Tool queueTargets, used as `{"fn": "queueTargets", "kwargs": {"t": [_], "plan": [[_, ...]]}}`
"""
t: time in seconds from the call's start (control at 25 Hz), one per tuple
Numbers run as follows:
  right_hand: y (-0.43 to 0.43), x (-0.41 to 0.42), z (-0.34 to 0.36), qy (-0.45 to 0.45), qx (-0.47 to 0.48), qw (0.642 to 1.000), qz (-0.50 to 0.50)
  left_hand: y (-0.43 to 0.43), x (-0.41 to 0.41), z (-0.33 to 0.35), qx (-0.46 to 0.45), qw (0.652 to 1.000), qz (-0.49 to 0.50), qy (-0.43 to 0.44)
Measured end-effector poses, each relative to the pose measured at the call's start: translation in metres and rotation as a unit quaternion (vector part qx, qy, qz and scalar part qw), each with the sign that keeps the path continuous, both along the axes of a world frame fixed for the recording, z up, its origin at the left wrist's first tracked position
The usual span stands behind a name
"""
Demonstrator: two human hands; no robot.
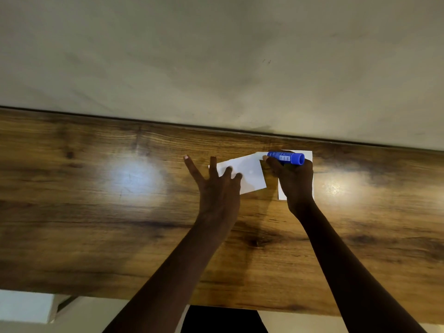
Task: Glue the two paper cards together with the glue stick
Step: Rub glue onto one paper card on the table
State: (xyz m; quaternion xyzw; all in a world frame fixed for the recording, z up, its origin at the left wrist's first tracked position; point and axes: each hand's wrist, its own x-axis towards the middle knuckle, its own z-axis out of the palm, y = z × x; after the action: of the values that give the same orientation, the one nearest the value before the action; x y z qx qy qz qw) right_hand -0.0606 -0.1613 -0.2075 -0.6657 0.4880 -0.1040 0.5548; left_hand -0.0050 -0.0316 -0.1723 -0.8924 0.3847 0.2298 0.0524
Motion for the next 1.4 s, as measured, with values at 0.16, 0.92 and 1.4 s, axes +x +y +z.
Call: {"fn": "queueTargets", "kwargs": {"t": [0.16,0.92,1.4], "plan": [[0.003,-0.002,0.001,-0.017,0.051,0.998,-0.037,-0.002,-0.015,0.003,0.070,0.997,0.015,-0.012],[0.031,-0.017,0.001,-0.002,0.010,1.000,0.018,0.006,-0.038,-0.013,0.051,0.997,0.053,0.025],[0.043,0.004,-0.007,-0.020,-0.110,0.974,0.196,0.005,-0.044,-0.014,0.021,0.995,0.092,0.025]]}}
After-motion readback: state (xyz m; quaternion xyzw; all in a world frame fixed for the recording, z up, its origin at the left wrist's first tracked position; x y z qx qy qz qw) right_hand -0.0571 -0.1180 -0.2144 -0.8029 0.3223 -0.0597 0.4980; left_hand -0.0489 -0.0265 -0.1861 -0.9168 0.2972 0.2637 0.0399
